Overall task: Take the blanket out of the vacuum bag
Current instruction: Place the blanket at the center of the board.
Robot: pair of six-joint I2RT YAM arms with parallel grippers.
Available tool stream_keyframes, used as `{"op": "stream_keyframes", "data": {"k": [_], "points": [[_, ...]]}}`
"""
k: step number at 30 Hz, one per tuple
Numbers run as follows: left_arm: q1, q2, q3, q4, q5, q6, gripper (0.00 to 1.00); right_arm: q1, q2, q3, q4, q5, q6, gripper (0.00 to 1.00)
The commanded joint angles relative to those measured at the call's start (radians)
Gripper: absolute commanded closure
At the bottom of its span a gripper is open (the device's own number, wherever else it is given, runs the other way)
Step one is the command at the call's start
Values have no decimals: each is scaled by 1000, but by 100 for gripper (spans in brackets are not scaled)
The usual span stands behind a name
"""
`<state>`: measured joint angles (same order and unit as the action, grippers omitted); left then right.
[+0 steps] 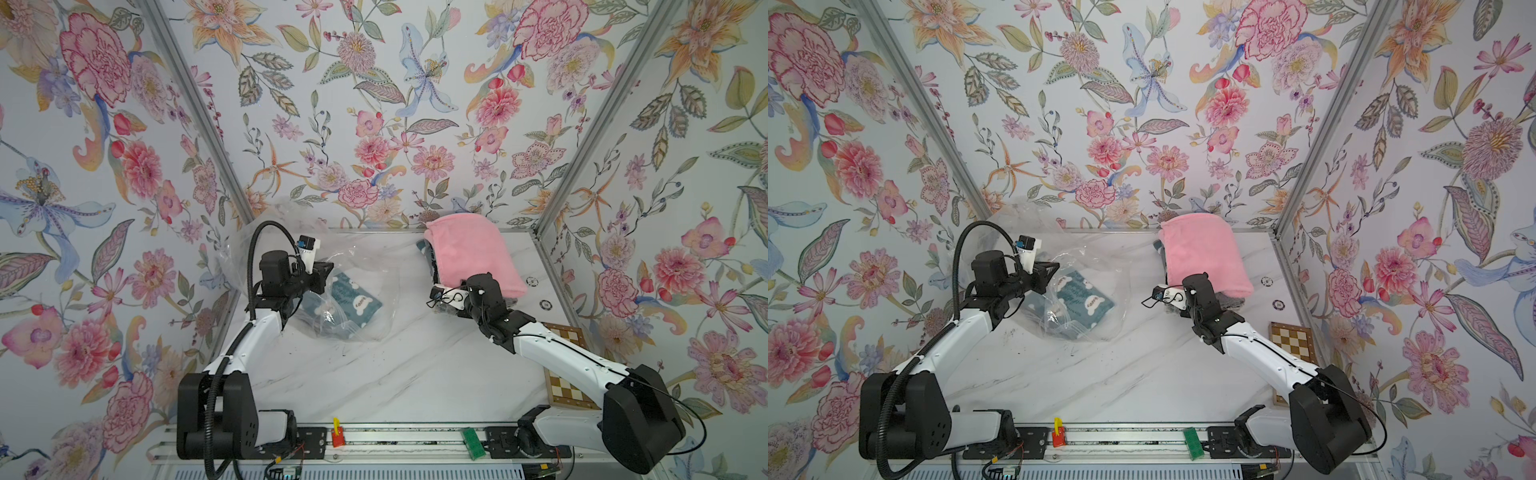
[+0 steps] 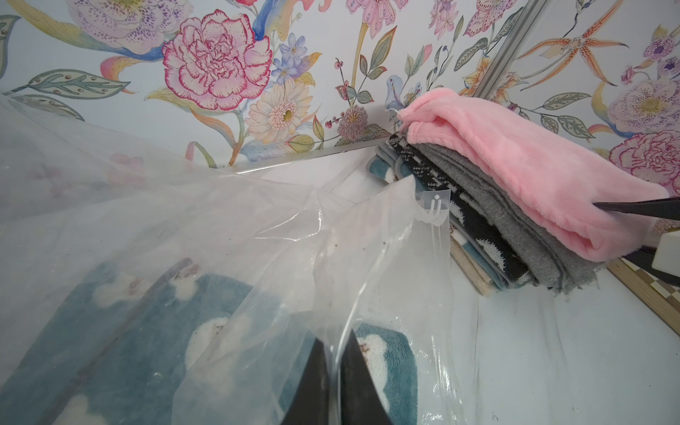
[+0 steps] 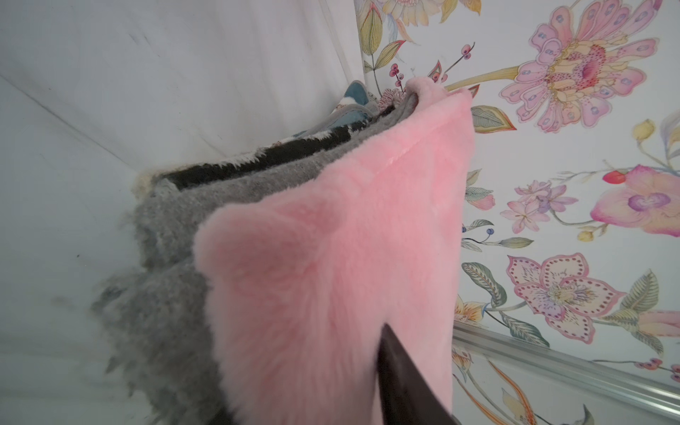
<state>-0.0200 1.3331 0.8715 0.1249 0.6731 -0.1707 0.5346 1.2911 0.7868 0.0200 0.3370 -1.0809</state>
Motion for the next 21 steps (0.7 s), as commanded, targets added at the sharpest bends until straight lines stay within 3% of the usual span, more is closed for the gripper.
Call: {"op": "stream_keyframes", "data": {"k": [1, 3, 7, 19, 20, 21], "points": [[7, -22, 34, 5, -13, 20, 90, -14, -16, 51, -1, -32, 36, 81], [8, -22, 34, 4, -12, 20, 90, -18, -6, 67, -11, -45, 46, 93], [6, -22, 32, 3, -14, 22, 90, -9, -12, 97, -29, -74, 66, 100], [7, -18, 32, -3, -18, 26, 90, -12, -71, 221, -211, -207, 275, 100], [8, -17, 33, -2, -19, 27, 89, -12, -78, 222, -230, -208, 288, 97], [8, -18, 33, -2, -20, 27, 89, -9, -87, 221, -268, -213, 297, 84]]}}
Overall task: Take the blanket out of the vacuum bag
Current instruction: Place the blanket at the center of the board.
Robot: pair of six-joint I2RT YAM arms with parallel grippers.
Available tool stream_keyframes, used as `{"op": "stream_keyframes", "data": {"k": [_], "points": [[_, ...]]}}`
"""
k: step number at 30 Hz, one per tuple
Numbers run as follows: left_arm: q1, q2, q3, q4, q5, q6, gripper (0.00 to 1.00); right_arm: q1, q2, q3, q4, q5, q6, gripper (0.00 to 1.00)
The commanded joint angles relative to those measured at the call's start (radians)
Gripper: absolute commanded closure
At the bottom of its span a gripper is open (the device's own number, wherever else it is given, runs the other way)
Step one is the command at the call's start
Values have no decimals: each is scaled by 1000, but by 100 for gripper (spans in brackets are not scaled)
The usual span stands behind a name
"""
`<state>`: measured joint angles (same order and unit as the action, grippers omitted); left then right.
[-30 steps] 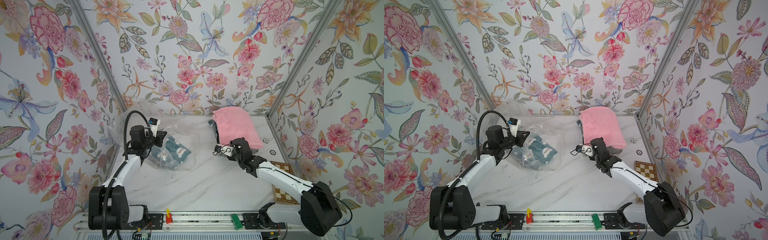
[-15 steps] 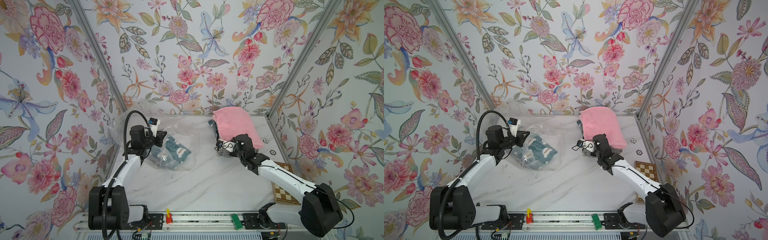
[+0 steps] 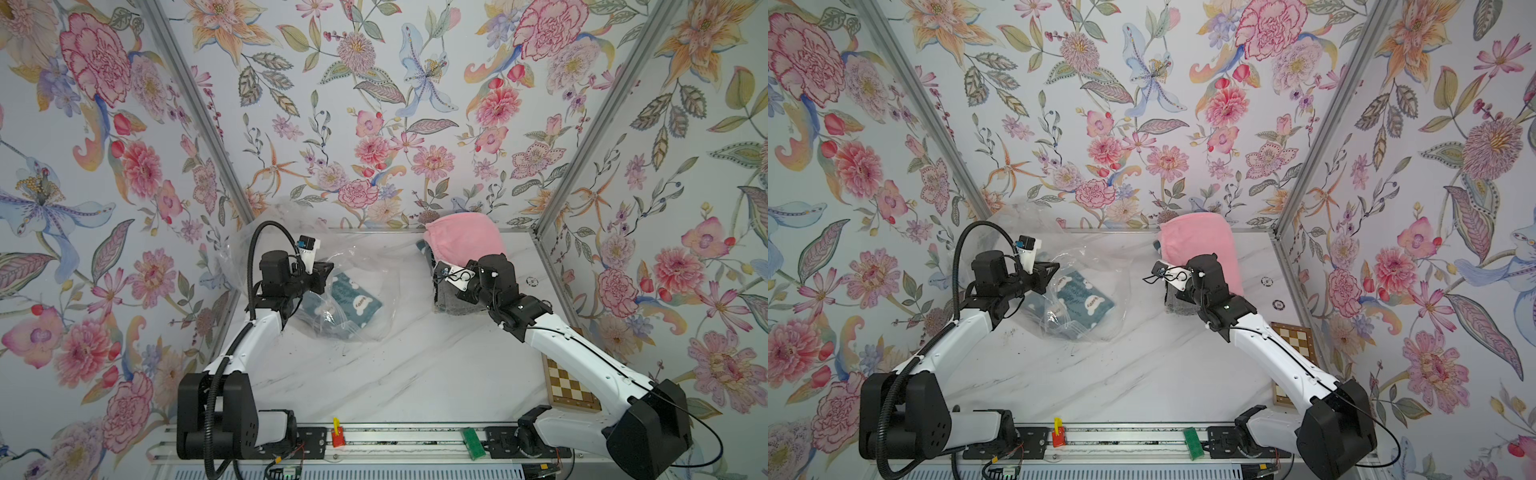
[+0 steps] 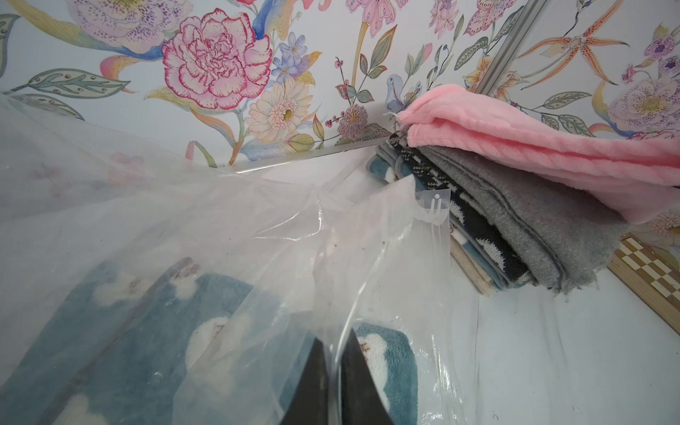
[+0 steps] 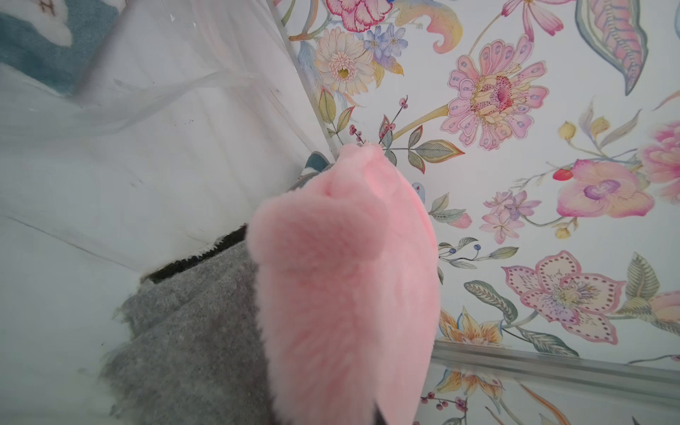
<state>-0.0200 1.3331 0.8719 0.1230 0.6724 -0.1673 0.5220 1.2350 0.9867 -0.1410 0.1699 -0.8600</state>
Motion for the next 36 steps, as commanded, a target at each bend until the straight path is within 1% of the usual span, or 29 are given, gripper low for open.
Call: {"op": "stream_keyframes", "data": {"k": [1, 2, 4, 6, 8, 9, 10, 11, 12, 13, 14, 16, 18, 20, 22, 23, 24, 26, 28, 30, 36], "points": [[8, -17, 33, -2, -19, 25, 89, 7, -46, 10, -125, -38, 87, 72], [6, -17, 33, -1, -19, 25, 89, 9, -61, -6, -132, -32, 98, 65], [7, -15, 33, -2, -21, 25, 89, 16, -107, -50, -140, -35, 104, 43], [5, -11, 32, -2, -20, 25, 89, 24, -150, -60, -153, -51, 123, 30], [6, -7, 35, -2, -19, 25, 89, 21, -192, -37, -161, -95, 169, 19], [6, -5, 36, -3, -19, 25, 89, 15, -208, -21, -154, -120, 195, 12], [6, -3, 36, -4, -19, 25, 89, 2, -214, -2, -134, -128, 237, 3], [5, -2, 36, -5, -19, 25, 89, -14, -210, 19, -120, -129, 281, 1], [4, 0, 38, -5, -17, 25, 89, -50, -189, 55, -118, -139, 357, 1], [6, 0, 38, -6, -17, 25, 89, -100, -159, 92, -124, -160, 461, 0], [6, -2, 38, -6, -17, 26, 89, -152, -129, 124, -137, -204, 540, 1], [6, -4, 37, -8, -17, 26, 89, -265, -61, 171, -143, -332, 714, 5], [6, -6, 36, -8, -19, 28, 89, -329, 3, 208, -131, -450, 852, 7], [4, -6, 37, -10, -20, 29, 89, -358, 66, 233, -100, -572, 968, 11], [4, -6, 36, -11, -22, 29, 89, -350, 108, 242, -83, -630, 1036, 14], [4, -5, 37, -13, -23, 30, 89, -338, 118, 242, -100, -616, 1046, 15], [5, -3, 38, -14, -25, 31, 89, -322, 124, 238, -135, -575, 1053, 16], [6, 0, 41, -17, -26, 32, 89, -292, 118, 203, -221, -447, 1059, 17], [5, 1, 41, -17, -25, 32, 89, -281, 98, 133, -292, -293, 1081, 19], [4, 4, 41, -14, -24, 29, 89, -283, 92, 74, -321, -212, 1074, 19], [4, 15, 42, -17, -19, 28, 89, -285, 144, 11, -342, -157, 1048, 17]]}}
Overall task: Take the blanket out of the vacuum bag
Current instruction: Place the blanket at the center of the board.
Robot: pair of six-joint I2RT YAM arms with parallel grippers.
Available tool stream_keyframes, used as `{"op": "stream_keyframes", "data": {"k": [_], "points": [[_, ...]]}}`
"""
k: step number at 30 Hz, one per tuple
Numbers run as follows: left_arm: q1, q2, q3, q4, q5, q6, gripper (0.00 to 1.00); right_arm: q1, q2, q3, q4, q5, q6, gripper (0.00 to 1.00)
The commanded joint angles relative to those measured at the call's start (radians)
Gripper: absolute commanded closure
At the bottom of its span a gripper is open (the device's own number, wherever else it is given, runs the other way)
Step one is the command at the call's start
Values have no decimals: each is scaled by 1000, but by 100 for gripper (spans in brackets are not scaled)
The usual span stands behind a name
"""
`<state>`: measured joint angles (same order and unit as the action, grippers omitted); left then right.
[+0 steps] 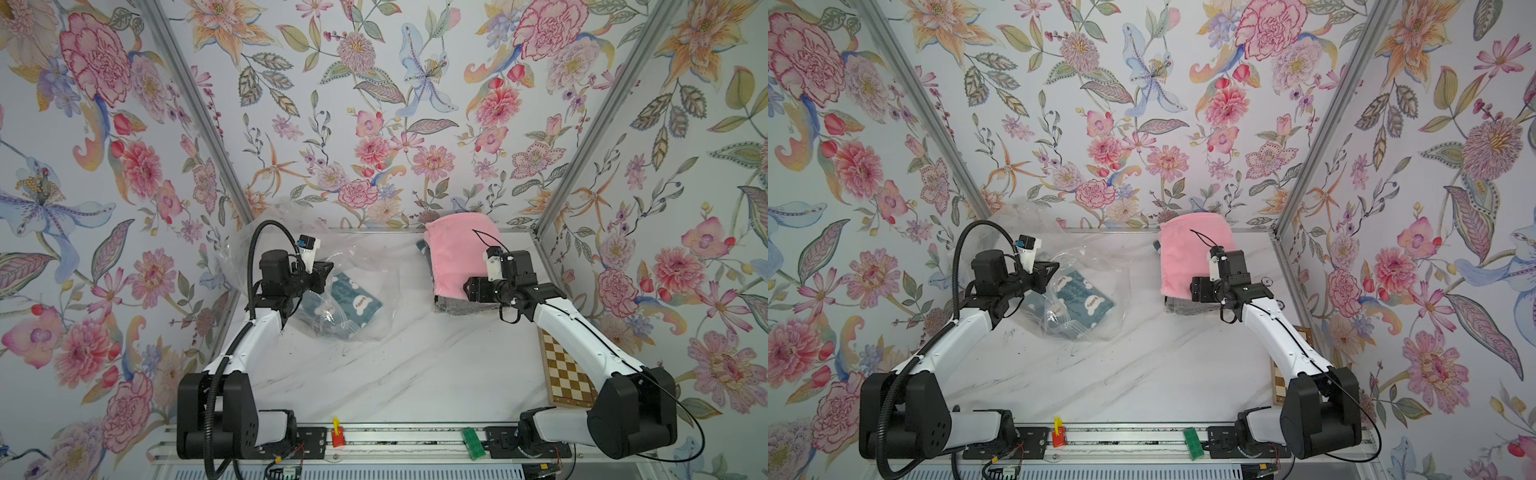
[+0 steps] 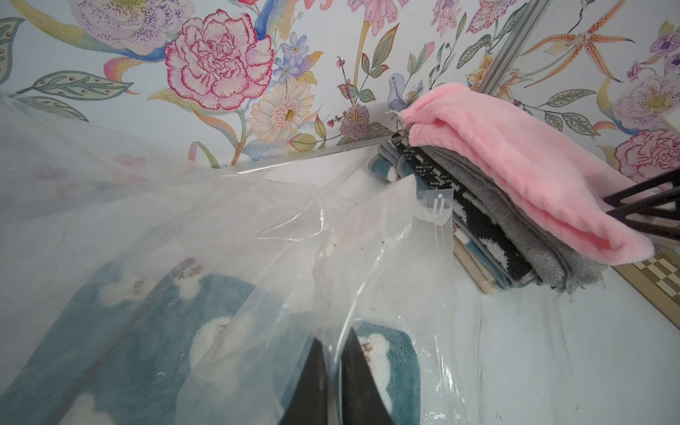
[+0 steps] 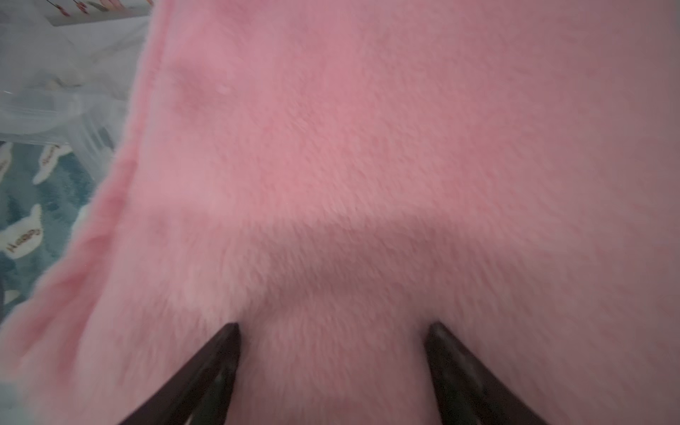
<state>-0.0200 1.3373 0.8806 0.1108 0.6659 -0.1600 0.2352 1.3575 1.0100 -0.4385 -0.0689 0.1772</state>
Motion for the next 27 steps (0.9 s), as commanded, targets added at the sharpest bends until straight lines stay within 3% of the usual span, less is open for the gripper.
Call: {"op": "stream_keyframes", "data": {"k": [1, 6, 10, 16, 27], "points": [[4, 11, 34, -6, -13, 21, 89, 8, 30, -13, -44, 107, 6, 17], [5, 5, 34, -7, -17, 25, 89, 50, 13, 3, -63, 233, -14, 15], [5, 3, 34, -9, -20, 28, 89, 146, -51, 64, -120, 355, -35, 14], [4, 6, 35, -13, -20, 29, 89, 232, -49, 139, -154, 292, 3, 14], [4, 6, 38, -18, -20, 31, 89, 268, 69, 59, -117, 278, 9, 13]]}}
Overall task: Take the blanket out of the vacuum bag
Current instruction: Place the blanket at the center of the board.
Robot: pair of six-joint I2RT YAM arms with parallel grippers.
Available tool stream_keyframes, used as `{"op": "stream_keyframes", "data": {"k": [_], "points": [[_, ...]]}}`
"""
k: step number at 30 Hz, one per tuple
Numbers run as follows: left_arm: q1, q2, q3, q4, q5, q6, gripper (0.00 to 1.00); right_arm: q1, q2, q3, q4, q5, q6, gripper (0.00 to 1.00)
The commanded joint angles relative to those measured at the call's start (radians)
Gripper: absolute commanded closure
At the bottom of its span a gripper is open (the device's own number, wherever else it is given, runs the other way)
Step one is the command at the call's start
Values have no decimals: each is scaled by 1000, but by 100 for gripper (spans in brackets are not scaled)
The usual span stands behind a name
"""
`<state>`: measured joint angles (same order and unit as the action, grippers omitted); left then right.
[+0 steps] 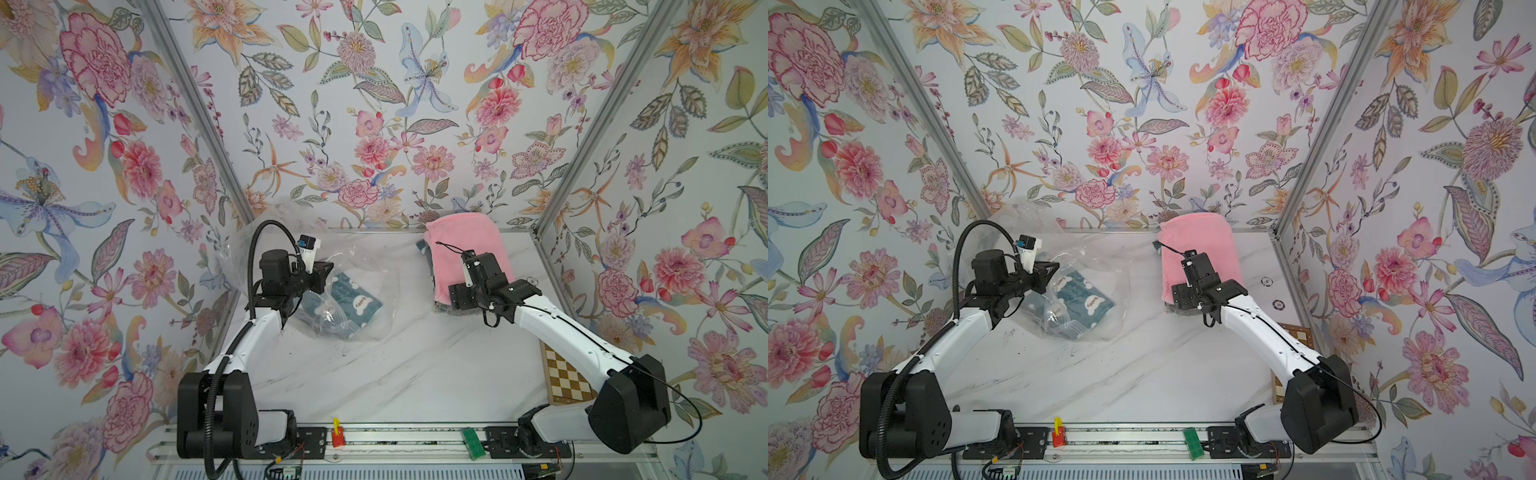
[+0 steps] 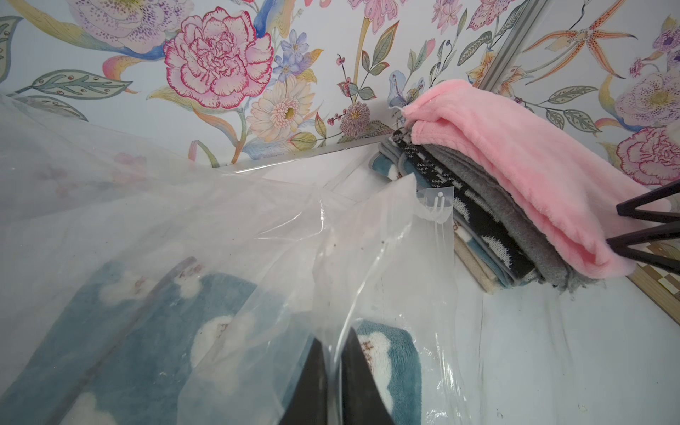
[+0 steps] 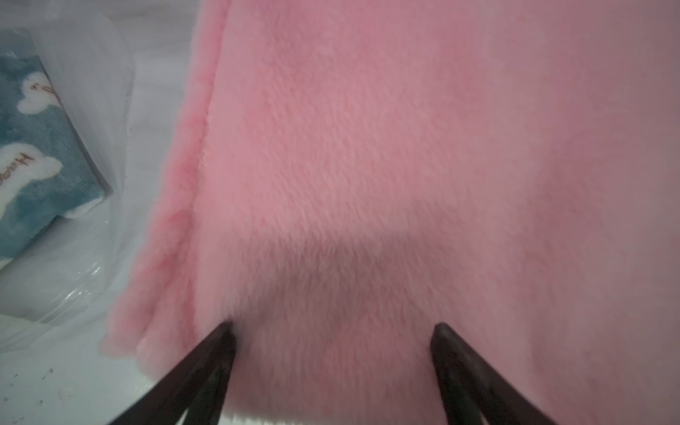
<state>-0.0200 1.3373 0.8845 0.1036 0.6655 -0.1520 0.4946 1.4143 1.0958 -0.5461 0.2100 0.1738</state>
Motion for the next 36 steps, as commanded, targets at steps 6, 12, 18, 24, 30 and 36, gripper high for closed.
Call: {"op": "stream_keyframes", "data": {"k": [6, 12, 18, 24, 30, 36], "points": [[4, -1, 33, -8, -20, 22, 89, -7, 0, -28, -20, 21, -25, 11], [5, 3, 34, -7, -17, 20, 89, -76, -72, 106, -3, 4, -69, 9], [5, 3, 34, -14, -30, 32, 89, -236, 42, 266, 120, -156, -115, 8], [5, 9, 37, -20, -36, 37, 89, -343, 222, 347, 339, -247, -77, 7], [5, 21, 41, -21, -20, 29, 89, -381, 428, 406, 444, -305, -55, 8], [5, 18, 39, -14, -19, 28, 89, -393, 491, 376, 503, -336, -41, 8]]}}
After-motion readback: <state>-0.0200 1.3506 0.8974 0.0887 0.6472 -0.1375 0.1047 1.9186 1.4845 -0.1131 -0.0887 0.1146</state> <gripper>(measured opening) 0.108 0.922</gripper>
